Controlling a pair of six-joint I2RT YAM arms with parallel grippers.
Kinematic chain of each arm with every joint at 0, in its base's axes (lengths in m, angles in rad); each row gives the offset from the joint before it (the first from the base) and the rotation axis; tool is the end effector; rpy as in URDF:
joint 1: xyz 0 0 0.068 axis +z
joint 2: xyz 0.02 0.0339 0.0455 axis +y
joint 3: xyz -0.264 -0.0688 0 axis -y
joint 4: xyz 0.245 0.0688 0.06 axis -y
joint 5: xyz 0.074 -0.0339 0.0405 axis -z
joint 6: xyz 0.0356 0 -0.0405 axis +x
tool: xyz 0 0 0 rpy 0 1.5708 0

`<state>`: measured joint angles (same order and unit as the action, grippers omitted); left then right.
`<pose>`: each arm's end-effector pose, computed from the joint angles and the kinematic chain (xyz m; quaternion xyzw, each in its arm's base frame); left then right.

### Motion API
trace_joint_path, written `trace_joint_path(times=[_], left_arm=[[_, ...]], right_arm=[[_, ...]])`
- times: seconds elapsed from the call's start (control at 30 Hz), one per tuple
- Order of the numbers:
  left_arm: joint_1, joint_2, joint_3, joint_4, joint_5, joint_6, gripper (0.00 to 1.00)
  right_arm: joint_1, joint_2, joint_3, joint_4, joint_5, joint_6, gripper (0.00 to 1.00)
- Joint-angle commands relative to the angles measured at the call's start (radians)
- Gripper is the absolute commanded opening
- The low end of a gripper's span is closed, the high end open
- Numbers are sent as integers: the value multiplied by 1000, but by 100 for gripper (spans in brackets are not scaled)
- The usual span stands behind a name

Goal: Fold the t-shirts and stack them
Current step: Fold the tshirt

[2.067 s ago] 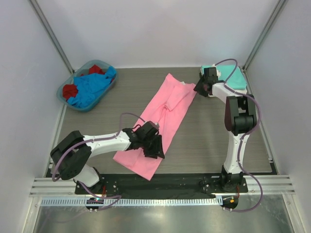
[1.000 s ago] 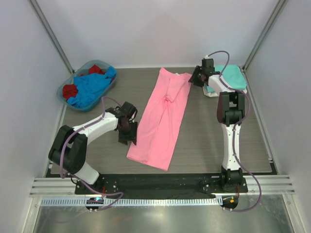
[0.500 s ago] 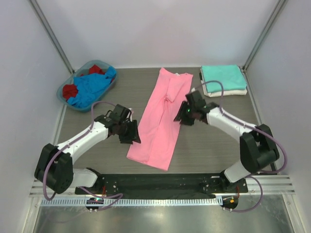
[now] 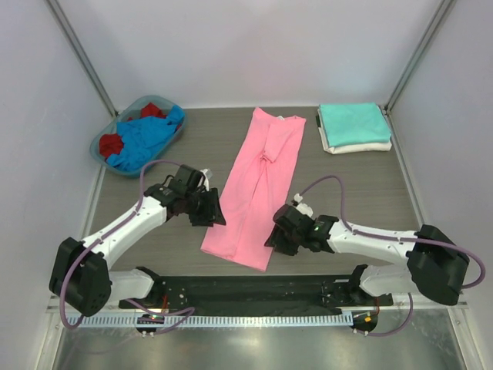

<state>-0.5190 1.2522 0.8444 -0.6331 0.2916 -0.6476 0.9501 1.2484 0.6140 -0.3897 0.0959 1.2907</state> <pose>0.2039 -0.1283 0.2289 -0.0234 0.9553 -0.2597 0.1390 0.1343 0.1820 0.1735 0.1758 0.9457 0.2227 0.1589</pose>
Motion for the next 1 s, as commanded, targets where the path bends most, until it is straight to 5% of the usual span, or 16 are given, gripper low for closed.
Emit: trace_joint_path(times=[0.0, 0.73, 0.8, 0.97], left_arm=[[-3, -14, 10, 6, 14, 8, 49], [-4, 52, 13, 15, -63, 35, 46], [-6, 49, 21, -14, -97, 52, 48], [-15, 26, 12, -22, -95, 45, 49]], right_arm=[[80, 26, 3, 35, 86, 107, 46], [246, 95, -7, 20, 133, 205, 34], [254, 97, -16, 20, 130, 205, 31], [256, 60, -62, 8, 131, 226, 1]])
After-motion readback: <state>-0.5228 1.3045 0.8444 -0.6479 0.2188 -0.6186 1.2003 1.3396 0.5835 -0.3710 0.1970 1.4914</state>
